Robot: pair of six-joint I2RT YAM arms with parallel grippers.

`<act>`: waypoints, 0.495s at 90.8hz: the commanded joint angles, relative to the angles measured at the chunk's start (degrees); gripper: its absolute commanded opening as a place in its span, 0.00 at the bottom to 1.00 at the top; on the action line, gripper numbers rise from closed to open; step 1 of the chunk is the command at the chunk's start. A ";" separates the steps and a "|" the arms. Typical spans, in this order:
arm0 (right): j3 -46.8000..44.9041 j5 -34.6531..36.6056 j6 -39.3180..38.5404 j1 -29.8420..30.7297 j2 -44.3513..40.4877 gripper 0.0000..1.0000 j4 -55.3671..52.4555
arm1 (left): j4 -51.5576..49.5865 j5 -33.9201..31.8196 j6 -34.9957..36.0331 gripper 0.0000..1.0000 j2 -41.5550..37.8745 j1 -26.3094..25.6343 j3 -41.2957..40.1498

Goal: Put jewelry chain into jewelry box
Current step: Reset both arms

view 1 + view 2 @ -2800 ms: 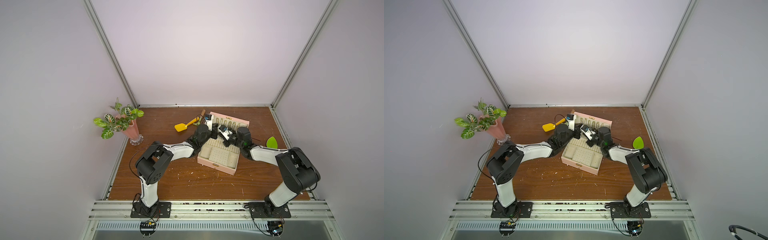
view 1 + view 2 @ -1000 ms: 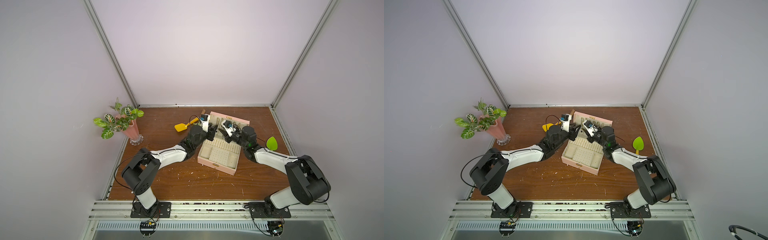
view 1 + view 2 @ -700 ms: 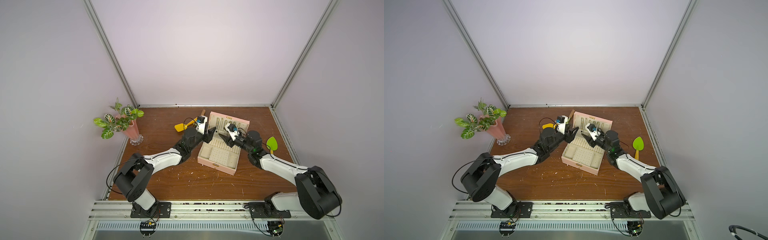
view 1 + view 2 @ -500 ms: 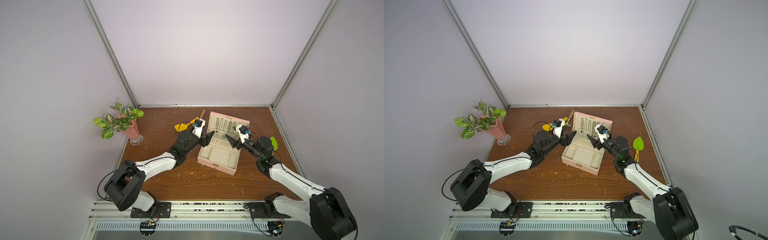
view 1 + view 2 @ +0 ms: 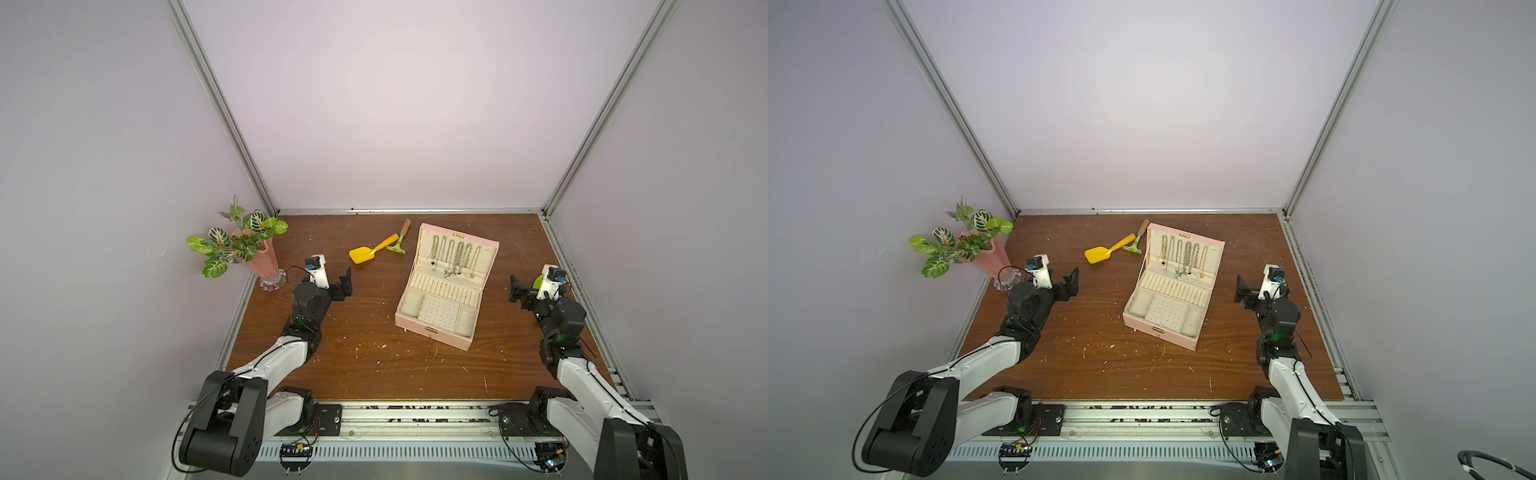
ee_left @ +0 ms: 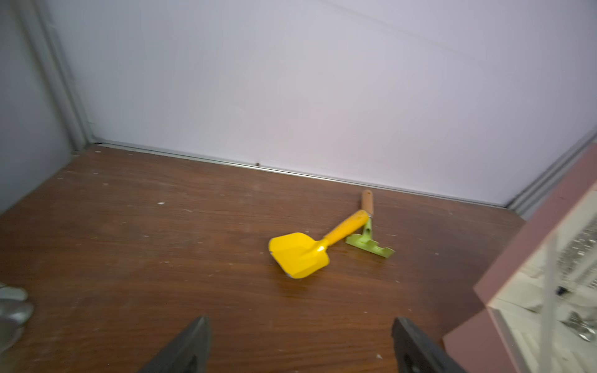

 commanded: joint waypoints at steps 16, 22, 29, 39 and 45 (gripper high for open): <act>-3.44 3.33 -3.96 0.49 9.83 0.99 15.98 | 16.00 -12.93 6.72 0.99 0.78 3.23 -8.20; -3.62 2.37 -4.12 0.89 12.62 0.99 19.39 | 19.04 -11.94 7.74 0.99 4.99 3.83 -8.91; -4.22 1.92 -4.45 1.56 15.36 0.99 24.33 | 21.11 -10.48 8.73 0.99 8.55 4.10 -8.17; -4.12 1.10 -4.47 2.34 18.07 0.99 28.25 | 23.94 -10.30 10.50 0.99 10.02 4.71 -7.94; -4.30 0.47 -4.65 3.00 20.10 0.99 32.27 | 31.13 -8.69 11.00 0.99 13.21 5.63 -9.60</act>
